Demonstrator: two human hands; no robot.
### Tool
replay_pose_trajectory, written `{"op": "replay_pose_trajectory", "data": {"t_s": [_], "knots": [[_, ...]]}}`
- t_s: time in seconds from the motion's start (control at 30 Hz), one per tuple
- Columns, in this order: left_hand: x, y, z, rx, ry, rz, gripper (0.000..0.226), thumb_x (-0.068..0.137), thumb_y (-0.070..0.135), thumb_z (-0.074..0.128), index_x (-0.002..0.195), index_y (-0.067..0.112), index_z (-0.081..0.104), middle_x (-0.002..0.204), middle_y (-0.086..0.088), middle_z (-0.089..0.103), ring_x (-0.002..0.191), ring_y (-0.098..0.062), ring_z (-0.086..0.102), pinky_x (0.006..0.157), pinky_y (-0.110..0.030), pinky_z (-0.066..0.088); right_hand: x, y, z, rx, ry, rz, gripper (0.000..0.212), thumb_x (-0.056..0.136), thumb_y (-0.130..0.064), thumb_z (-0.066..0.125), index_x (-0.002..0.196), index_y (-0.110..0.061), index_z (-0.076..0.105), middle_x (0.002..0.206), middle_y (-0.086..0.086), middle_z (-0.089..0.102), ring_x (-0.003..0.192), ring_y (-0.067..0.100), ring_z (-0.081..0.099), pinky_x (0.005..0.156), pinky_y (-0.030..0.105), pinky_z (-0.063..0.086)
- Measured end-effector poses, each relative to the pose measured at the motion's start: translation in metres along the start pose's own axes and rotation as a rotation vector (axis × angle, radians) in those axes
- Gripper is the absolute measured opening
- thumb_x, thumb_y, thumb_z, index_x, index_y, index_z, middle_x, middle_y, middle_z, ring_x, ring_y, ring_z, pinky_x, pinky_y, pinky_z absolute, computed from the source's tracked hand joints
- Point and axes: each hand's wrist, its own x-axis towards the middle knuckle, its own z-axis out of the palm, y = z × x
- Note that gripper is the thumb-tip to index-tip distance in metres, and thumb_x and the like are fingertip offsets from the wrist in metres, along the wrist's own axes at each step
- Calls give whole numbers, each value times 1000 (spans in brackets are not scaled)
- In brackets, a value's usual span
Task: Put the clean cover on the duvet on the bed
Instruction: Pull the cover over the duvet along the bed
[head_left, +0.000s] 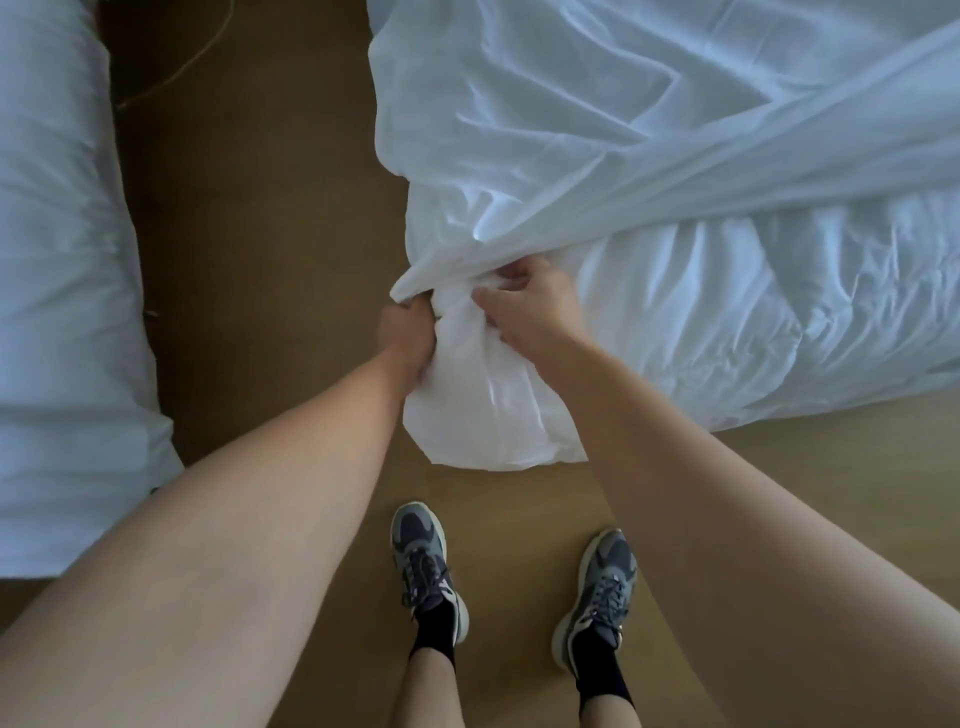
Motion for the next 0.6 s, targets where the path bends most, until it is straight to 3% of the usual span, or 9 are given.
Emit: {"op": "replay_pose_trajectory", "data": {"t_s": [0.07, 0.17, 0.3, 0.33, 0.4, 0.47, 0.53, 0.6], "knots": [[2, 0, 0, 32, 14, 35, 39, 95, 49, 40, 91, 20, 66, 86, 0, 67, 87, -23, 64, 73, -33, 48, 1, -4, 7, -208, 79, -85, 34, 78, -45, 74, 94, -17, 62, 83, -8, 65, 81, 16, 66, 71, 31, 57], [1, 4, -8, 70, 25, 109, 34, 94, 45, 41, 81, 22, 63, 77, 3, 65, 76, -18, 61, 62, -29, 42, 4, -14, 21, -419, 34, -87, 46, 80, -59, 63, 99, -18, 65, 91, -1, 70, 89, 23, 68, 80, 37, 56], [-11, 9, -24, 147, 16, 220, 34, 93, 41, 40, 81, 20, 64, 78, 1, 66, 73, -19, 61, 58, -29, 39, 7, -25, 28, -468, -76, -95, 31, 96, -30, 54, 108, -4, 65, 111, 14, 69, 107, 33, 64, 79, 26, 40], [-15, 13, -27, 156, 16, 244, 34, 94, 40, 40, 82, 20, 64, 78, 2, 66, 73, -18, 61, 58, -29, 39, 6, -27, 25, -411, -66, -101, 29, 97, -27, 51, 106, -4, 65, 109, 14, 68, 104, 33, 63, 78, 28, 40], [-20, 21, -31, 157, 11, 285, 33, 96, 37, 41, 80, 19, 63, 73, 4, 64, 69, -18, 59, 57, -30, 39, -1, -29, 19, -280, -20, -129, 27, 97, -26, 48, 85, -6, 61, 83, 8, 63, 79, 26, 58, 68, 33, 40], [-25, 24, -36, 144, 4, 328, 31, 95, 36, 41, 81, 20, 62, 74, 6, 63, 70, -17, 59, 58, -31, 42, -8, -30, 16, -192, 43, -141, 36, 98, -26, 47, 66, -10, 44, 59, -1, 47, 57, 16, 44, 56, 33, 34], [-29, 16, -38, 146, -7, 372, 28, 95, 36, 40, 93, 21, 64, 82, 6, 66, 75, -12, 61, 62, -30, 45, -13, -31, 12, -126, 117, -148, 39, 97, -26, 46, 62, -15, 35, 48, -8, 36, 47, 9, 37, 45, 23, 28], [-33, 0, -34, 145, -27, 352, 25, 96, 31, 41, 96, 20, 63, 84, 4, 67, 73, -10, 60, 61, -28, 43, -13, -34, 9, -85, 200, -146, 36, 96, -25, 45, 63, -16, 34, 50, -8, 34, 45, 8, 35, 43, 24, 25]]}}
